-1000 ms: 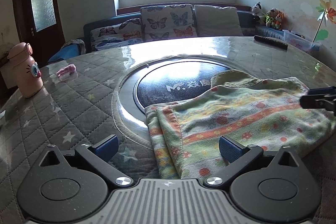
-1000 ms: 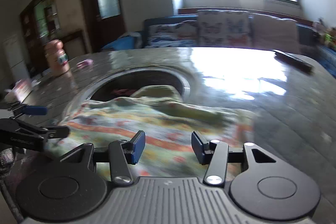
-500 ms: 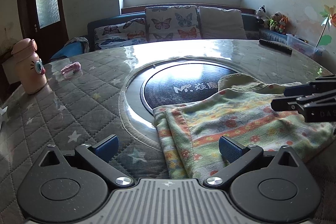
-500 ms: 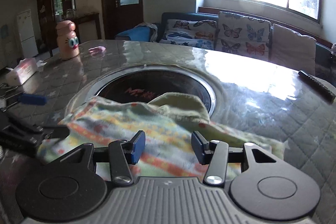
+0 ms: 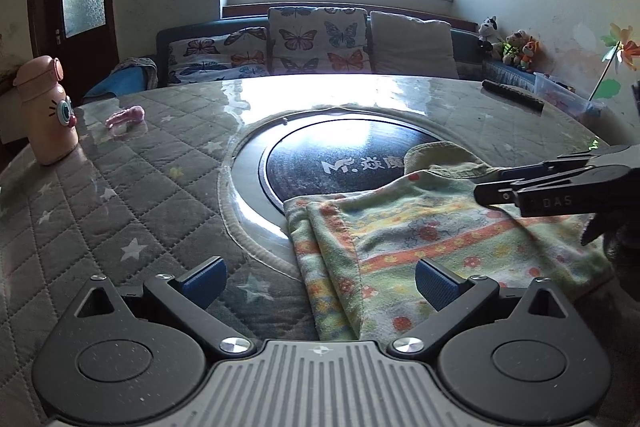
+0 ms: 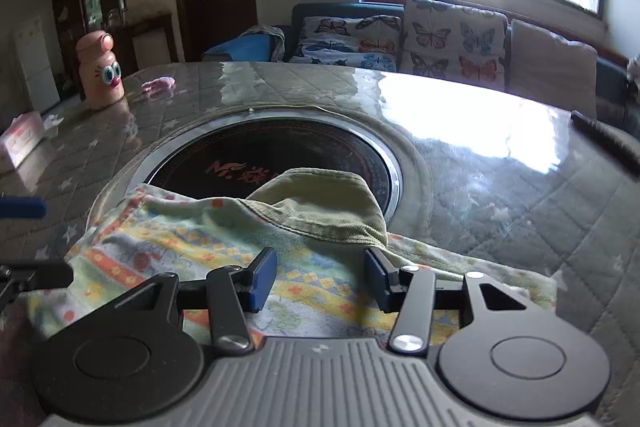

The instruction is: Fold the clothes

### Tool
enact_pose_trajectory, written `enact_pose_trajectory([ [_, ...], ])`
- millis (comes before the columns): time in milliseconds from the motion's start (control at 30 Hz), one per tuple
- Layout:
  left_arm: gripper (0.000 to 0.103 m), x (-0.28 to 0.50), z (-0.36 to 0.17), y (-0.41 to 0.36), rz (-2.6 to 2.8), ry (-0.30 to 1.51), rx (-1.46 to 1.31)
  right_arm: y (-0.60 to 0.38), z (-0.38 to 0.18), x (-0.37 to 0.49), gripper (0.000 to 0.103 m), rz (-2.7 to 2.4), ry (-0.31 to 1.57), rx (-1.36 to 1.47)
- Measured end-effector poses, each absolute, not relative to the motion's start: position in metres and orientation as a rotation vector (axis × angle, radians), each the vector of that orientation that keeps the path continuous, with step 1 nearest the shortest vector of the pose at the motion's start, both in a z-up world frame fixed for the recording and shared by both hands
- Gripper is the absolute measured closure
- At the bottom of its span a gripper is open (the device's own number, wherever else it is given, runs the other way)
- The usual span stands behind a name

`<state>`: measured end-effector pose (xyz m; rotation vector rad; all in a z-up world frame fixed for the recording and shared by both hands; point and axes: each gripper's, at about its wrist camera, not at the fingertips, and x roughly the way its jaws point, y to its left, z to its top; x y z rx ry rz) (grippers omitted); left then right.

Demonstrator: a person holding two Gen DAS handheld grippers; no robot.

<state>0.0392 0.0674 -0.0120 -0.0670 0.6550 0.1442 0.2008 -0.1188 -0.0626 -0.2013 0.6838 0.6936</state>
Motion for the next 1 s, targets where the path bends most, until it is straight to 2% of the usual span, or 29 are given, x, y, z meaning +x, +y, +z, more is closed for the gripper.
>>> enact_pose_trajectory([
  [167, 0.003, 0.038, -0.017, 0.071, 0.162, 0.671, -0.066, -0.118, -0.054, 0.194, 0.054, 0.709, 0.657, -0.204],
  [567, 0.009, 0.033, -0.026, 0.088, 0.192, 0.693, -0.107, -0.09, -0.027, 0.105, 0.054, 0.995, 0.546, -0.387],
  [700, 0.009, 0.032, -0.027, 0.091, 0.186, 0.696, -0.114, -0.072, -0.032, 0.083, 0.054, 1.069, 0.532, -0.468],
  [1000, 0.018, 0.028, -0.007, 0.121, 0.211, 0.665, -0.236, -0.042, -0.048, 0.052, 0.054, 1.143, 0.497, -0.603],
])
